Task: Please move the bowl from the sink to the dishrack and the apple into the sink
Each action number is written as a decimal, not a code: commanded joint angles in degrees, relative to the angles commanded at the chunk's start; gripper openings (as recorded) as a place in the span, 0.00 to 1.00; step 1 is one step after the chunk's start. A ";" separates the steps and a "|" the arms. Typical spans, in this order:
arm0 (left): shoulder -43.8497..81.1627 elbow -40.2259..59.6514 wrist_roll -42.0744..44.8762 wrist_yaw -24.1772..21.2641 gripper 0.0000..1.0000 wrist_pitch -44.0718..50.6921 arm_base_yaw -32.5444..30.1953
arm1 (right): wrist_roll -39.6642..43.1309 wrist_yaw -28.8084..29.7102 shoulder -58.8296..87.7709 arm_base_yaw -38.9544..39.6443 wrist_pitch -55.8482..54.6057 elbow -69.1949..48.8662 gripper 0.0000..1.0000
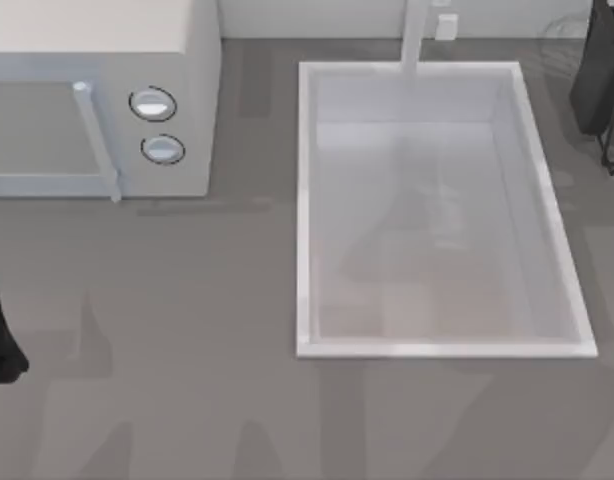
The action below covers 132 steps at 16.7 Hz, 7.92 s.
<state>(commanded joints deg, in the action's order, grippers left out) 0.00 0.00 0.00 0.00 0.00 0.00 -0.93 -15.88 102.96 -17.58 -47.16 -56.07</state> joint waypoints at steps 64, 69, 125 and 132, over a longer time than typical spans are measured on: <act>0.00 0.00 0.00 0.00 1.00 0.00 0.00 | 2.57 15.69 -99.18 16.20 50.54 52.67 1.00; 0.00 0.00 0.00 0.00 1.00 0.00 0.00 | 8.63 15.66 -81.09 10.08 63.85 39.45 1.00; 0.00 0.00 0.00 0.00 1.00 0.00 0.00 | 28.33 15.90 -1.64 -10.57 82.21 9.69 0.00; 0.00 0.00 0.00 0.00 1.00 0.00 0.00 | 27.24 17.06 -8.27 -10.83 89.11 5.51 0.00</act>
<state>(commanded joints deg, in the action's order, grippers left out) 0.00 0.00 0.00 0.00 0.00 0.00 26.31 1.18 94.69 -28.40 41.95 -50.56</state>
